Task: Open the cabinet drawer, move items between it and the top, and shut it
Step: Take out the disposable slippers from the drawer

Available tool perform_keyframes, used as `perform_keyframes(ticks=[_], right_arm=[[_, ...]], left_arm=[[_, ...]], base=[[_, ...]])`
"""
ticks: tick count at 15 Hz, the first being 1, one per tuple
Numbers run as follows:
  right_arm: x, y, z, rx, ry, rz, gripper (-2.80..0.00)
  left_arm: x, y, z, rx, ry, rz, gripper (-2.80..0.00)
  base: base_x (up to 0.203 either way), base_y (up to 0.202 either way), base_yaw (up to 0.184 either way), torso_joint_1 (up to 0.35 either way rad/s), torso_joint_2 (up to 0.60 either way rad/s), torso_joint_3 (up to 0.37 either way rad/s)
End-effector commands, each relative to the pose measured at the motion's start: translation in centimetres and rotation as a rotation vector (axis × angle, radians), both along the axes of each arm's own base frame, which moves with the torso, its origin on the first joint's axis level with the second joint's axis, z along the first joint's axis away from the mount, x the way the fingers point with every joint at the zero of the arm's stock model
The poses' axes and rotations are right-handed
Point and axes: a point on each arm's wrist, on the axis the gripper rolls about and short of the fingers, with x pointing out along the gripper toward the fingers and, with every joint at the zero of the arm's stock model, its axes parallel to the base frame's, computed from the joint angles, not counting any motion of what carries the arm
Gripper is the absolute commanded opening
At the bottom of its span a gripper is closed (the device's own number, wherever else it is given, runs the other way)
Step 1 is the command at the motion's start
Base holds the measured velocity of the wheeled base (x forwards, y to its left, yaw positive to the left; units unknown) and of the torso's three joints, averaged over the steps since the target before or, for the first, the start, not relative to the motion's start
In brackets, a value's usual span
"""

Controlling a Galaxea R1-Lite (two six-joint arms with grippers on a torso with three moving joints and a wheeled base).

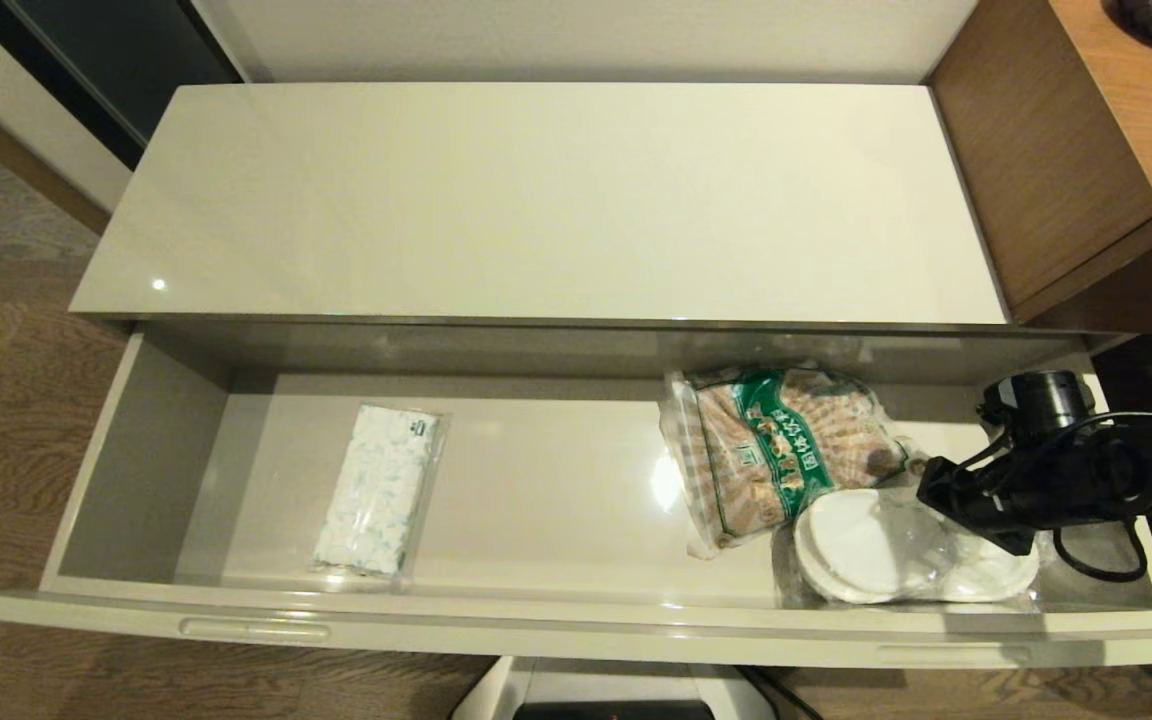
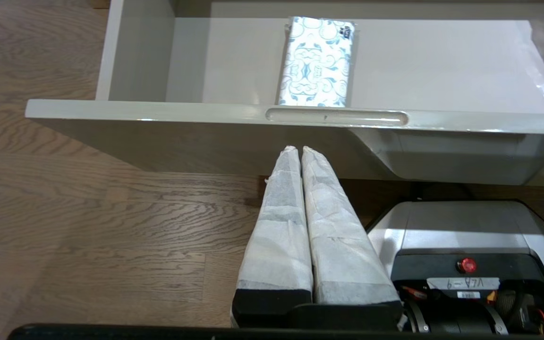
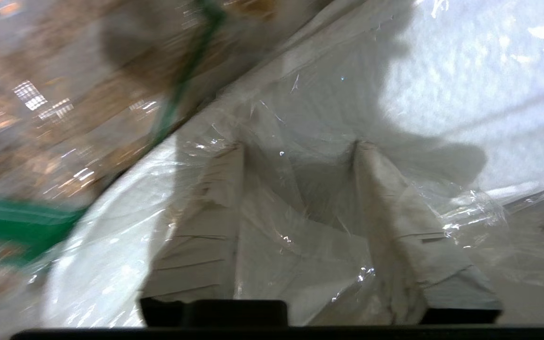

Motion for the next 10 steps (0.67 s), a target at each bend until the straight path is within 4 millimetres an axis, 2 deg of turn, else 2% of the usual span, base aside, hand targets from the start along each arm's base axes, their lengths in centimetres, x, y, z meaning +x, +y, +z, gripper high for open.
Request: perform_keyframes(ticks=[1,6,8,10], right_arm=[[-2.1,0.5,6.4,-0.004,-0.146,0.011,-2.80],[-7.2,1.3,15.0,0.018,-0.191,0.019,-2.80],[-9.0,2.0,16.9,0.041,-0.196,0.026,-2.80],[-10.1,2.1,17.8,0.044,-0.189,0.027,-2.80]], left_arm=[[0.0,0.0,0.0,0.000,0.002,0.000,-2.80],[0.0,0.0,0.0,0.000,0.002,0.000,-2.80],[0.0,0.0,0.0,0.000,0.002,0.000,-2.80],[0.0,0.0,0.0,0.000,0.002,0.000,-2.80]], base=[[0.000,0.000,0.000,0.000,0.00,0.000],[0.000,0.000,0.000,0.000,0.00,0.000],[0.000,0.000,0.000,0.000,0.00,0.000],[0.000,0.000,0.000,0.000,0.00,0.000]])
